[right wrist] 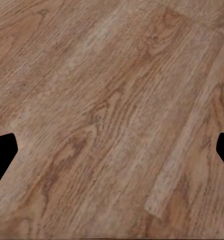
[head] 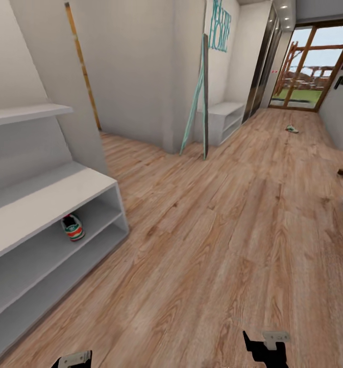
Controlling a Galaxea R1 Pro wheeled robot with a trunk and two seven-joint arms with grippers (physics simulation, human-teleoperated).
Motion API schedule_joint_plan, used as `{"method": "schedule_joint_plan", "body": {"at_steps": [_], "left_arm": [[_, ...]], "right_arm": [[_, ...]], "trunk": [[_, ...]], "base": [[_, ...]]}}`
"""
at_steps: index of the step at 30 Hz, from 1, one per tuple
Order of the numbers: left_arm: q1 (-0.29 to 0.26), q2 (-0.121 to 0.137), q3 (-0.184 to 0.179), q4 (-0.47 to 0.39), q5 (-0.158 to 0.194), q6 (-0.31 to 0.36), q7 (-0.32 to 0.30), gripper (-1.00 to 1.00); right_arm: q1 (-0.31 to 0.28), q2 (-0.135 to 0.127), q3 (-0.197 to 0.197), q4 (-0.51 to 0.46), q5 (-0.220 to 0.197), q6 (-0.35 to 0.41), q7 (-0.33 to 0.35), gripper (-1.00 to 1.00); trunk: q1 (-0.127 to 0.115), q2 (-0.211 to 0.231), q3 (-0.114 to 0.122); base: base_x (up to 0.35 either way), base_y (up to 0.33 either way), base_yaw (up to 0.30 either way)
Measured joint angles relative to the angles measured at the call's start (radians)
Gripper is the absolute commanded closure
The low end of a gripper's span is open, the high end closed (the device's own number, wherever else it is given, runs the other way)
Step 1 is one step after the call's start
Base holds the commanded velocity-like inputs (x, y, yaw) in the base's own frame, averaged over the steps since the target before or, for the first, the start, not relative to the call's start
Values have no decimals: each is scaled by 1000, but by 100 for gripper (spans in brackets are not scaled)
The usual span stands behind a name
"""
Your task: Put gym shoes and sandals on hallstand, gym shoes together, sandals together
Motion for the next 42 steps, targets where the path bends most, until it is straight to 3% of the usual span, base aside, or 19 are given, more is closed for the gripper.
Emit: {"method": "schedule_joint_plan", "body": {"at_steps": [5, 23, 42], "left_arm": [[0, 0, -2, 0, 11, -1, -3, -100], [0, -2, -8, 1, 4, -1, -11, -100], [0, -3, -9, 1, 3, 0, -11, -100]], "right_arm": [[0, 5, 1, 1, -3, 1, -32, -100], [1, 7, 1, 3, -2, 2, -38, -100], [1, 9, 2, 3, -2, 2, -38, -100]], "trunk": [[0, 0, 4], [0, 0, 19], [-1, 0, 32]], "base": [[0, 0, -285], [11, 0, -285], [317, 0, -285]]}}
